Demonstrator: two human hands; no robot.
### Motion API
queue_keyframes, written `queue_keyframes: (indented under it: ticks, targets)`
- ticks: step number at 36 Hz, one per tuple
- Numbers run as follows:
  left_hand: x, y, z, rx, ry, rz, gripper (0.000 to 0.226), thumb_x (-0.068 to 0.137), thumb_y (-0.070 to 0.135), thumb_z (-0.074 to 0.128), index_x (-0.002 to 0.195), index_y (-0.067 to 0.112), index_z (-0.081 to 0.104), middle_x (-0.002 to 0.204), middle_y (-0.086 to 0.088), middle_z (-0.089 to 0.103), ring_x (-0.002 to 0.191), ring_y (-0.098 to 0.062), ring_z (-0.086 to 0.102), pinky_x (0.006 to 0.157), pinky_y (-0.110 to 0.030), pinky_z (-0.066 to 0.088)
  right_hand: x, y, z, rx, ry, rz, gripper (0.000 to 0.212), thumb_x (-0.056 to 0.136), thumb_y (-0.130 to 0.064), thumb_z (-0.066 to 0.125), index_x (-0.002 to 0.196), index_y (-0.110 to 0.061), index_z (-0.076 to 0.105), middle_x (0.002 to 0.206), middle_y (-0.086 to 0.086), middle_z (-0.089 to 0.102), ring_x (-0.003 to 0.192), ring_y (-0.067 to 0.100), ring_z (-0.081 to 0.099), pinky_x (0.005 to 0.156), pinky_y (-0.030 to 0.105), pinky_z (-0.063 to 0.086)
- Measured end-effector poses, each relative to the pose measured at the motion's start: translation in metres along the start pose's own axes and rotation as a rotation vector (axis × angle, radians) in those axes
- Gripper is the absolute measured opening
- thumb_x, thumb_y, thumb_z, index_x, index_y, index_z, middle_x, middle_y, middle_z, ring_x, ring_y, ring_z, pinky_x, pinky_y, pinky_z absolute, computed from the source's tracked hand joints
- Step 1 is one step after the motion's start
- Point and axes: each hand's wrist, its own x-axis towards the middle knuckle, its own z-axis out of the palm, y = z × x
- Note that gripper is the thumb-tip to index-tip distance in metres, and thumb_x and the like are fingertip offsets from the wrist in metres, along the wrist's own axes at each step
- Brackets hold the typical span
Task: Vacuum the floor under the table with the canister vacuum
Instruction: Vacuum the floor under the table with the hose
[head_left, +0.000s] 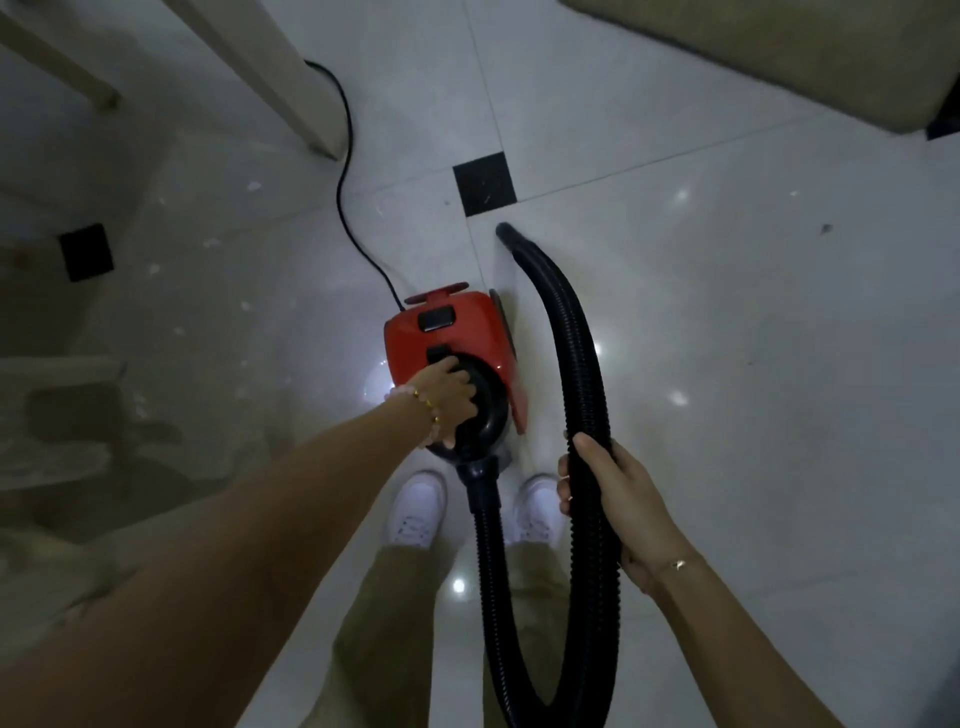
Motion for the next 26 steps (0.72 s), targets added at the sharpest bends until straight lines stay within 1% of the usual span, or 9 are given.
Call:
queue_keyframes:
  ticks: [5, 8, 10, 13, 16, 19, 22, 24, 26]
  targets:
    - [-0.013, 0.001, 0.017, -0.207, 0.090, -0.021, 0.052, 0.090, 0.044, 0.053, 0.138, 0.024, 0.045, 0.144, 0.000, 0.042, 0.138, -0.022, 0.031, 0.120, -0.040, 0.011, 0.009, -0.003, 0.009, 0.019, 0.031, 0.042, 0.020, 0.094, -0.028, 0.053, 0.095, -0.009, 0.058, 0.073, 0.005, 0.058, 0.055, 0.014, 0.053, 0.050, 0.023, 0.049]
    - [-0.019, 0.002, 0.033, -0.439, 0.325, -0.034, 0.059, 0.088, 0.044, 0.056, 0.140, 0.020, 0.043, 0.147, -0.003, 0.040, 0.140, -0.023, 0.030, 0.118, -0.038, 0.011, 0.015, -0.009, 0.015, 0.026, 0.065, 0.031, 0.020, 0.095, -0.027, 0.053, 0.097, -0.008, 0.059, 0.073, 0.006, 0.058, 0.054, 0.014, 0.053, 0.048, 0.021, 0.049]
    - [-0.021, 0.001, 0.040, -0.702, 0.493, -0.124, 0.061, 0.088, 0.044, 0.058, 0.139, 0.014, 0.045, 0.144, -0.006, 0.044, 0.137, -0.025, 0.037, 0.117, -0.037, 0.017, 0.020, -0.012, 0.019, 0.009, 0.088, 0.023, 0.021, 0.094, -0.028, 0.054, 0.095, -0.007, 0.059, 0.073, 0.006, 0.058, 0.053, 0.013, 0.053, 0.047, 0.020, 0.049]
    - [-0.019, -0.007, 0.040, -1.103, 0.690, -0.413, 0.055, 0.090, 0.043, 0.057, 0.134, 0.012, 0.049, 0.135, -0.006, 0.052, 0.126, -0.024, 0.046, 0.108, -0.032, 0.032, 0.026, -0.013, 0.027, -0.011, 0.109, 0.012, 0.021, 0.095, -0.027, 0.053, 0.093, -0.006, 0.059, 0.073, 0.006, 0.058, 0.052, 0.013, 0.053, 0.046, 0.019, 0.049]
    - [-0.011, -0.021, 0.034, -1.395, 0.616, -0.579, 0.061, 0.093, 0.046, 0.051, 0.143, 0.015, 0.039, 0.145, -0.004, 0.043, 0.134, -0.020, 0.039, 0.111, -0.030, 0.031, 0.029, -0.011, 0.036, -0.030, 0.108, 0.017, 0.021, 0.095, -0.026, 0.053, 0.092, -0.006, 0.059, 0.072, 0.006, 0.058, 0.053, 0.014, 0.053, 0.048, 0.021, 0.049]
    - [0.002, -0.032, 0.030, -1.337, 0.437, -0.514, 0.077, 0.093, 0.052, 0.047, 0.152, 0.011, 0.020, 0.159, -0.006, 0.020, 0.147, -0.020, 0.018, 0.119, -0.030, 0.014, 0.031, -0.007, 0.041, -0.082, 0.113, 0.028, 0.025, 0.094, -0.028, 0.053, 0.089, -0.004, 0.060, 0.068, 0.005, 0.059, 0.054, 0.014, 0.055, 0.053, 0.024, 0.049]
    - [0.017, -0.038, 0.027, -1.304, 0.276, -0.497, 0.090, 0.091, 0.058, 0.043, 0.153, 0.008, 0.000, 0.162, -0.007, -0.004, 0.149, -0.019, -0.002, 0.120, -0.033, 0.000, 0.033, -0.002, 0.044, -0.120, 0.127, 0.031, 0.028, 0.093, -0.029, 0.054, 0.086, -0.003, 0.061, 0.067, 0.006, 0.060, 0.056, 0.016, 0.057, 0.061, 0.029, 0.048]
    - [0.025, -0.039, 0.028, -1.281, 0.198, -0.498, 0.095, 0.091, 0.059, 0.043, 0.152, 0.006, -0.007, 0.161, -0.009, -0.010, 0.149, -0.020, -0.008, 0.119, -0.035, -0.003, 0.034, 0.000, 0.044, -0.121, 0.149, 0.038, 0.027, 0.092, -0.030, 0.055, 0.087, -0.005, 0.062, 0.072, 0.009, 0.062, 0.061, 0.018, 0.058, 0.066, 0.035, 0.047]
    - [0.031, -0.038, 0.030, -1.233, 0.147, -0.468, 0.094, 0.092, 0.058, 0.042, 0.151, 0.004, -0.007, 0.161, -0.011, -0.010, 0.149, -0.020, -0.007, 0.119, -0.036, -0.003, 0.037, 0.000, 0.044, -0.125, 0.169, 0.054, 0.027, 0.092, -0.031, 0.055, 0.086, -0.005, 0.062, 0.073, 0.010, 0.062, 0.060, 0.019, 0.058, 0.065, 0.035, 0.047]
